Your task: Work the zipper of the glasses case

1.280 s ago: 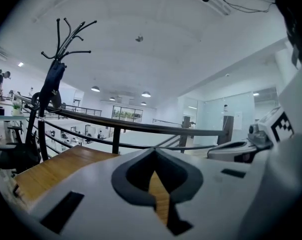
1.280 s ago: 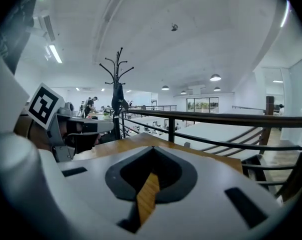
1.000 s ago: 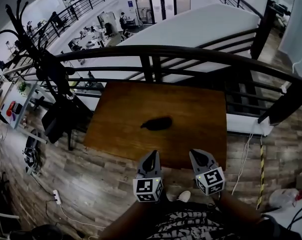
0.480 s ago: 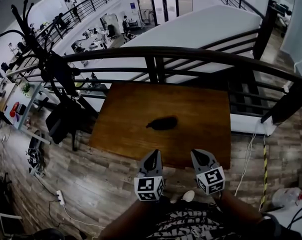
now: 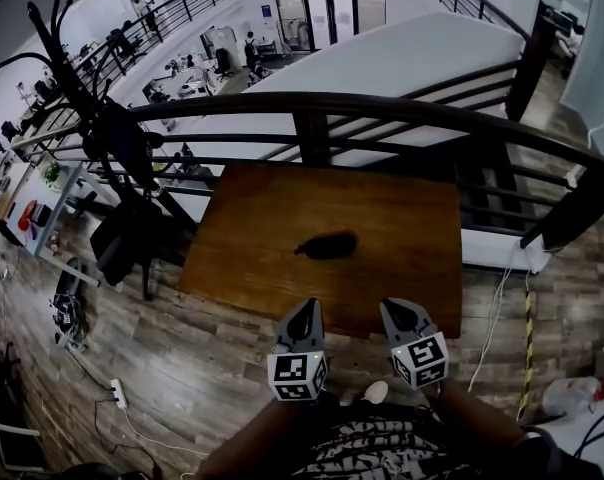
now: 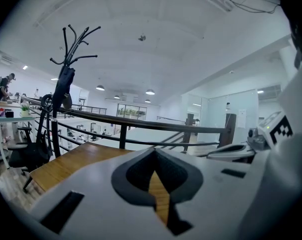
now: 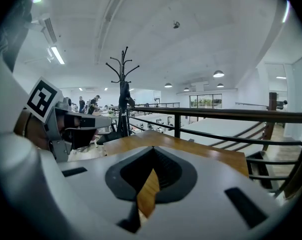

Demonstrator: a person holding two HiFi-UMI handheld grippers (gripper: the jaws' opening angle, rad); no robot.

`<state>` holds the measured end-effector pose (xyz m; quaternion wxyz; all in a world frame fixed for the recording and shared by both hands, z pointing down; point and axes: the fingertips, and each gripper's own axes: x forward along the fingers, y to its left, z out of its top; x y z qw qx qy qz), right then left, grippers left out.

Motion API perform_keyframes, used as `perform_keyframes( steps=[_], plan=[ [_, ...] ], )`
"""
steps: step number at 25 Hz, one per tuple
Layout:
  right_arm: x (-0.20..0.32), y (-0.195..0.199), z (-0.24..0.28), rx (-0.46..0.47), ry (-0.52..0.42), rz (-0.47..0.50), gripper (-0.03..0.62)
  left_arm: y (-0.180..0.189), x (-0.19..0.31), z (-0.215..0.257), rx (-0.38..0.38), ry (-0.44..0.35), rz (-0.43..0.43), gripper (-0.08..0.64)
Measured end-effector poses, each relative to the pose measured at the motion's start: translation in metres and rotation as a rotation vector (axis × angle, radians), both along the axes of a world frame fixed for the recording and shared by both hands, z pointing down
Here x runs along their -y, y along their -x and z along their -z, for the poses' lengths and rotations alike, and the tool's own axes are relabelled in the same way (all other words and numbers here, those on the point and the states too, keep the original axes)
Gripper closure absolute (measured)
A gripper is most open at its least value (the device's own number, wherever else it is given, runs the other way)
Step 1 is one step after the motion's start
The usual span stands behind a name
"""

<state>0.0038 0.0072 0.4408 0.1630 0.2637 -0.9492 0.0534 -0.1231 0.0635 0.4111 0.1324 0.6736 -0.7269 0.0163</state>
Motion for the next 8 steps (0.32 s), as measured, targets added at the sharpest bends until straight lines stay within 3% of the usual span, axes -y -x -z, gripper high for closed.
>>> perform_keyframes(
  steps=[8],
  plan=[
    [0.0005,-0.0064,0.0008,-0.002,0.004,-0.006,0.594,-0.0055,-0.0004,0.0009,-0.001,0.002,0.000,0.555]
  ],
)
